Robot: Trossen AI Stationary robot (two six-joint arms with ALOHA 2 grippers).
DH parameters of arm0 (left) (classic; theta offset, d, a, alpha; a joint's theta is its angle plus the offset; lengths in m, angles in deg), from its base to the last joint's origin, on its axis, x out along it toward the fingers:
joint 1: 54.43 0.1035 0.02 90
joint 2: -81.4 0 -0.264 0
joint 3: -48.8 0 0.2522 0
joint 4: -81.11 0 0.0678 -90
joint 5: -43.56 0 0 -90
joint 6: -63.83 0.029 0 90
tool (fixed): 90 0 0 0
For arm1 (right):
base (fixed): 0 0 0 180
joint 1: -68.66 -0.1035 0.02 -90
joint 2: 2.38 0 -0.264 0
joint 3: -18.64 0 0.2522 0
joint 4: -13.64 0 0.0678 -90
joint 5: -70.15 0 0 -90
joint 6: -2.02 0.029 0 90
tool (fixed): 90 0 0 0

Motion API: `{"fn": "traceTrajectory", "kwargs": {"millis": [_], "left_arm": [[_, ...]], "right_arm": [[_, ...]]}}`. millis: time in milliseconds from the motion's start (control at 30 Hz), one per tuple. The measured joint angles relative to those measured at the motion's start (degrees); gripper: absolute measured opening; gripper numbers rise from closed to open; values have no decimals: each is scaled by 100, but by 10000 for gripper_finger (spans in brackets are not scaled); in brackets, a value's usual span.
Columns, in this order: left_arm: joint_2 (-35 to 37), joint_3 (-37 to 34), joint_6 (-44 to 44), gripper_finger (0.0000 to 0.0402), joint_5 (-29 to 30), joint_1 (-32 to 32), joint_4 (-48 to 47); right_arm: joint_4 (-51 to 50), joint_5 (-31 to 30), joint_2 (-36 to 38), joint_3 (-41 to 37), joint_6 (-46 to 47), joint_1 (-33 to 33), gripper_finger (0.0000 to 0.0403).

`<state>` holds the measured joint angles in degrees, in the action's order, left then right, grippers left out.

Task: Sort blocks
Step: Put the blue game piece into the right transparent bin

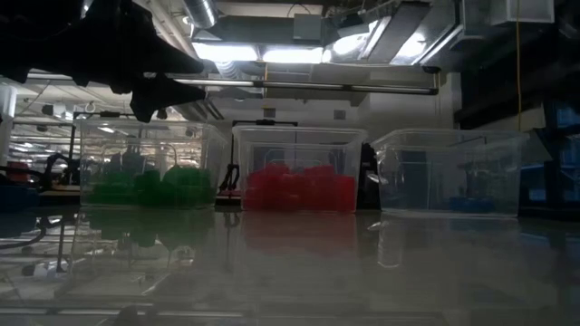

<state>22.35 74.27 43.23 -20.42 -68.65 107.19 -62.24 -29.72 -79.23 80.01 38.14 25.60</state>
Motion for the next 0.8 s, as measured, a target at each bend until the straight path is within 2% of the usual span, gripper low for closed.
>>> {"fn": "traceTrajectory", "kwargs": {"millis": [233,467,667,800], "left_arm": [[0,0,0,235,2,0,2],[0,0,-34,235,2,0,-1],[0,0,-46,235,2,0,-10],[0,0,-46,235,0,-4,-12]], "right_arm": [[-838,-1028,7,1119,-1605,1108,260],[-1865,-2776,9,2104,-2673,2813,268],[-1571,-3384,149,2411,-4158,4373,269],[-1226,-3760,141,2409,-5018,5142,270]]}}
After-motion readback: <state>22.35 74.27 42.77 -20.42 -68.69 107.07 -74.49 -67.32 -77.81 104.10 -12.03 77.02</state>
